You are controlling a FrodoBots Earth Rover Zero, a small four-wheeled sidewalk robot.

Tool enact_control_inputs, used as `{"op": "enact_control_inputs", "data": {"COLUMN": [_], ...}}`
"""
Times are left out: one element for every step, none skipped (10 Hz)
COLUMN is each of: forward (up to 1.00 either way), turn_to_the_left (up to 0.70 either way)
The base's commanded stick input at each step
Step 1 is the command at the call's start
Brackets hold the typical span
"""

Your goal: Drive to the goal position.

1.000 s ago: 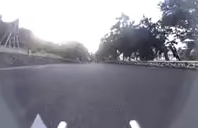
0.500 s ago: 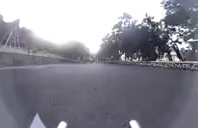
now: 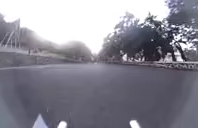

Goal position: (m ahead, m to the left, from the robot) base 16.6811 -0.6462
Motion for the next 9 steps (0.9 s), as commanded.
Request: {"op": "enact_control_inputs", "data": {"forward": [0.7,0.7,0.7,0.7,0.7,0.7,0.7,0.7,0.7], "turn_to_the_left": [0.0,0.0,0.0,0.0,0.0,0.0,0.0,0.0,0.0]}}
